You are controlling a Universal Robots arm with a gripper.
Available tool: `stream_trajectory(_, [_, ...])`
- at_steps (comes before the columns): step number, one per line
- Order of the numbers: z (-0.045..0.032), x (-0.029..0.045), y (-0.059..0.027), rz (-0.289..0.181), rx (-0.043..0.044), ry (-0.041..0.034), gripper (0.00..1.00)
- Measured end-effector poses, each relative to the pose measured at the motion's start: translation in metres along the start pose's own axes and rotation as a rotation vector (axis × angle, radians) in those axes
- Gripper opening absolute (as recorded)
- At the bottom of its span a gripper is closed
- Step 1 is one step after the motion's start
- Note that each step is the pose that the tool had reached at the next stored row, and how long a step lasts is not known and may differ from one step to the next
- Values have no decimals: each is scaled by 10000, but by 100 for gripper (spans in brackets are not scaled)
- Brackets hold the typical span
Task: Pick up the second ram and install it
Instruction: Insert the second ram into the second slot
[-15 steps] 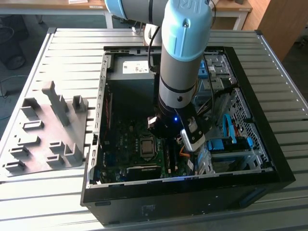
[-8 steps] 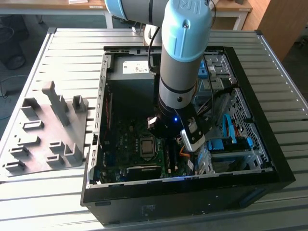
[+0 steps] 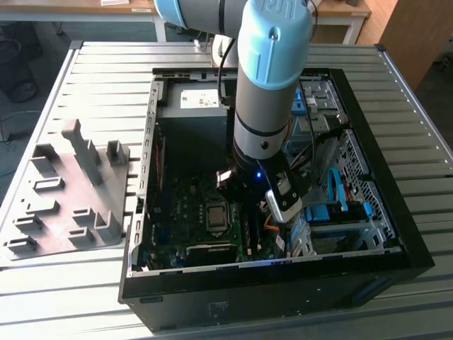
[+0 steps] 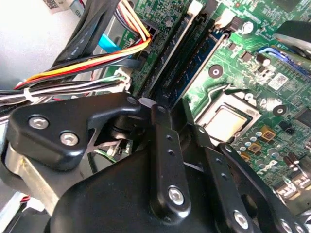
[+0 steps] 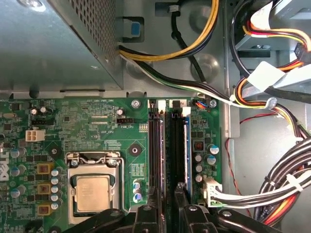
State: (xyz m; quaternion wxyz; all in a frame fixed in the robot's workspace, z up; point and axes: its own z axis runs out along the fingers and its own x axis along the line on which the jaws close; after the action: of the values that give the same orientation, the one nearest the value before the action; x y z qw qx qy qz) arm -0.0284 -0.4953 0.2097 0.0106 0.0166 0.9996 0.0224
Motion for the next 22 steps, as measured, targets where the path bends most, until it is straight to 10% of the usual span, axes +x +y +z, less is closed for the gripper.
stream_trajectory(11, [-449,-8,55,0,-2,0,13])
stream_trajectory(22, [-468,-8,68,0,-2,0,10])
